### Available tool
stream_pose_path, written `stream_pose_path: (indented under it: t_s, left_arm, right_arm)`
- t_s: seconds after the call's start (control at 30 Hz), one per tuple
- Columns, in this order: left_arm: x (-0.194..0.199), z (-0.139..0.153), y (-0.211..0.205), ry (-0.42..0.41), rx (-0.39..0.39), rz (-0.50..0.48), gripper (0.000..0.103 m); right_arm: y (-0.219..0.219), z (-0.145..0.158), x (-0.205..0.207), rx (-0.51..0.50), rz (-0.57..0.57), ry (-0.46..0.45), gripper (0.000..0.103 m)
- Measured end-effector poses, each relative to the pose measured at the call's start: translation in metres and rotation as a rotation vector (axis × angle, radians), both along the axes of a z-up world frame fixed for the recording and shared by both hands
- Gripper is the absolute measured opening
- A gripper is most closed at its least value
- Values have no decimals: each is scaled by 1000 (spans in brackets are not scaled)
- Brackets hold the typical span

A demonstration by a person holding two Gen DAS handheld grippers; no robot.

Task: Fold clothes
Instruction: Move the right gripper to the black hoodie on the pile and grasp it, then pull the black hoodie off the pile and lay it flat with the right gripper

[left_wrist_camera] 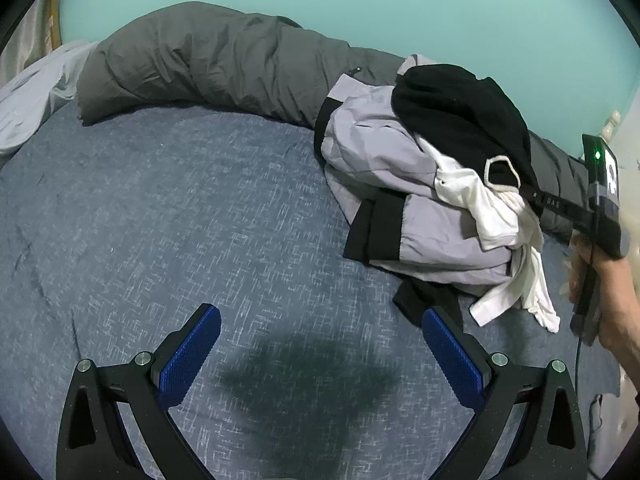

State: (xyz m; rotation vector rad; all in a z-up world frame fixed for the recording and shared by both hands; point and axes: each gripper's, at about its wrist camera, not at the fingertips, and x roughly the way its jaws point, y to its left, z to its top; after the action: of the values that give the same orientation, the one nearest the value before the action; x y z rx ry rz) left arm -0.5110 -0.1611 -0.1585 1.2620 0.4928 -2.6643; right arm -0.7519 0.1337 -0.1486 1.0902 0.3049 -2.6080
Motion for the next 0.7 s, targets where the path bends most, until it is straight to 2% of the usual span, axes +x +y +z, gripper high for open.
stream_pose_path:
  t_s: [0.3, 0.7]
  left_arm:
    - [25, -7, 0, -12, 7, -2, 103]
    - [93, 8, -2, 18, 15, 11, 103]
  right_arm:
    - [1, 13, 46, -67, 107, 36, 6]
    - [0, 24, 169, -262, 241, -8, 6]
